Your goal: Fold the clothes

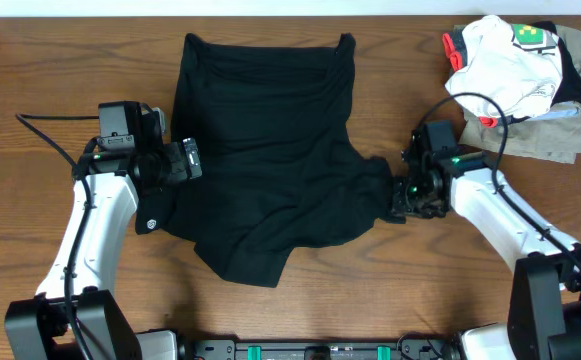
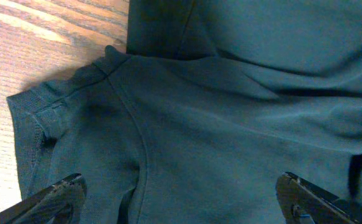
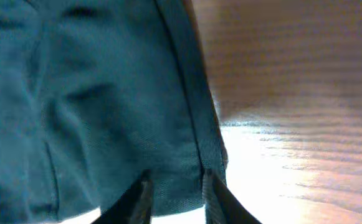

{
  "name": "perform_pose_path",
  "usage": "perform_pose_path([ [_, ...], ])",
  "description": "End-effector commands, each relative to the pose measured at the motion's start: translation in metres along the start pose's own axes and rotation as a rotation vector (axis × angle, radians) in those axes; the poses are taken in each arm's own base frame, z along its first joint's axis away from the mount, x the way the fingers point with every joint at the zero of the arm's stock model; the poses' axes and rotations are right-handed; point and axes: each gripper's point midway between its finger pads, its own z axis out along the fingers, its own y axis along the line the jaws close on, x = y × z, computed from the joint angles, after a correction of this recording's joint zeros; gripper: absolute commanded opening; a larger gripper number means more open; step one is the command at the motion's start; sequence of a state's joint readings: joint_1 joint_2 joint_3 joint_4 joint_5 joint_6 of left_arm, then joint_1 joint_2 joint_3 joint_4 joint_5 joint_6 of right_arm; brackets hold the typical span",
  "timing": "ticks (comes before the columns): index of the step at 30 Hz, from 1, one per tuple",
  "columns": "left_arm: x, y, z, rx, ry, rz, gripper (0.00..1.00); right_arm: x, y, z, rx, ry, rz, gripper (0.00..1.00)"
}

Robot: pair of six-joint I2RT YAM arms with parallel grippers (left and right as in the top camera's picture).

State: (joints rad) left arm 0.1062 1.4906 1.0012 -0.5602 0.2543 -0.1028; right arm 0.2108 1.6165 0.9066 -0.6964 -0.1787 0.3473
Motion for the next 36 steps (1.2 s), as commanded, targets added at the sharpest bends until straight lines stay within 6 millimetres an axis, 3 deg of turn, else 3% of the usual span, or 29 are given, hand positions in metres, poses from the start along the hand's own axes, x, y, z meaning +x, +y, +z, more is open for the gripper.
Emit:
perform_pose_path([
  [1,0.000,0.003,0.002,-0.014,0.005,0.011,0.98,0.010,-0.005,0.011,0.028,0.010,0.042,0.17],
  [10,0.000,0.003,0.002,-0.014,0.005,0.011,0.98,0.024,-0.012,0.029,0.032,0.008,0.046,0.07],
  [16,0.000,0.003,0.002,-0.014,0.005,0.012,0.98,0.047,-0.039,0.037,0.134,0.050,0.124,0.07],
  [22,0.000,0.003,0.002,-0.014,0.005,0.012,0.98,0.058,-0.075,0.029,0.217,0.096,0.248,0.07],
  [30,0.000,0.008,0.002,-0.042,0.000,0.015,0.98,0.051,-0.123,0.017,0.224,0.083,0.466,0.09],
  [36,-0.001,0.008,0.002,-0.043,0.000,0.015,0.98,0.037,-0.132,0.005,0.201,0.061,0.476,0.09],
])
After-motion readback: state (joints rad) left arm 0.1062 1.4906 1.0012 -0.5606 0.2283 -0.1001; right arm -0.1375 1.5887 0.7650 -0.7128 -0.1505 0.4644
